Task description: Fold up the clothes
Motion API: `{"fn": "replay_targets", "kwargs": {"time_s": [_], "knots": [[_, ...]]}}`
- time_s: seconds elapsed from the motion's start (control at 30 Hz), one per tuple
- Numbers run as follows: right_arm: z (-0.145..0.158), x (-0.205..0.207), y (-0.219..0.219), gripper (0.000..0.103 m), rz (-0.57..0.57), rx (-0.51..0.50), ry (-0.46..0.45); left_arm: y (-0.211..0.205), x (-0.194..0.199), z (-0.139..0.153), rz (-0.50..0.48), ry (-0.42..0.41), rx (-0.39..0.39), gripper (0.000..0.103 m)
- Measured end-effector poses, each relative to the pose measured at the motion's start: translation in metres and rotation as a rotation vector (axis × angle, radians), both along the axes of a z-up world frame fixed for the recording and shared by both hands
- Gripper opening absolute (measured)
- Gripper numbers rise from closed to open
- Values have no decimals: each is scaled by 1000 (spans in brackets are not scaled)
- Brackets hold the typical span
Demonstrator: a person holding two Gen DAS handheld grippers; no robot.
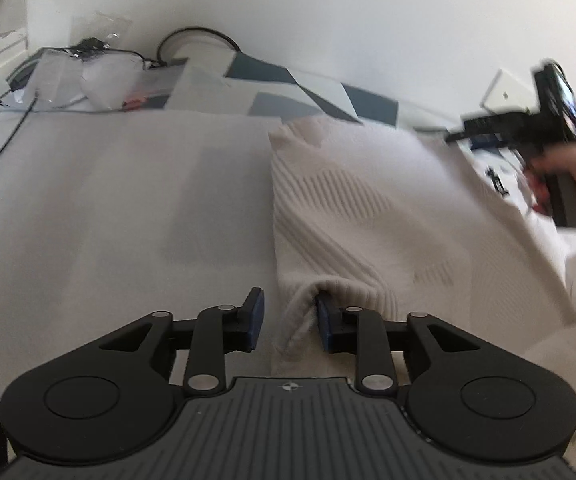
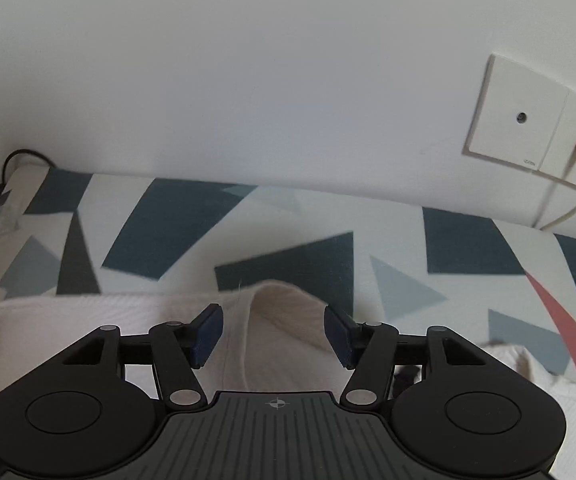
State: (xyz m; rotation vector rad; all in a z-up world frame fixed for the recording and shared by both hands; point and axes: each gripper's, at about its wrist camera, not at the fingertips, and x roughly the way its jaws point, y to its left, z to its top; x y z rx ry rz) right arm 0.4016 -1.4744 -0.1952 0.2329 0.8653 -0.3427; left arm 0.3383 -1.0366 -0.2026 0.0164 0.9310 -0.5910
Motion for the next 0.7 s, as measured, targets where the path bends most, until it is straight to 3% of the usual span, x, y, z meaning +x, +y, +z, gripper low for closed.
{"fn": "replay_targets", "kwargs": {"time_s": [0.17, 0.4, 0.7], "knots": [[-2, -23, 4, 55, -7, 10, 16, -3, 4, 6, 13, -25, 26, 45], [-7, -47, 11, 55, -21, 44, 24, -3, 0, 6, 14, -25, 32, 45], [-12, -44, 16, 55, -4, 41, 43, -3, 2, 5, 13, -11, 45, 46]]}}
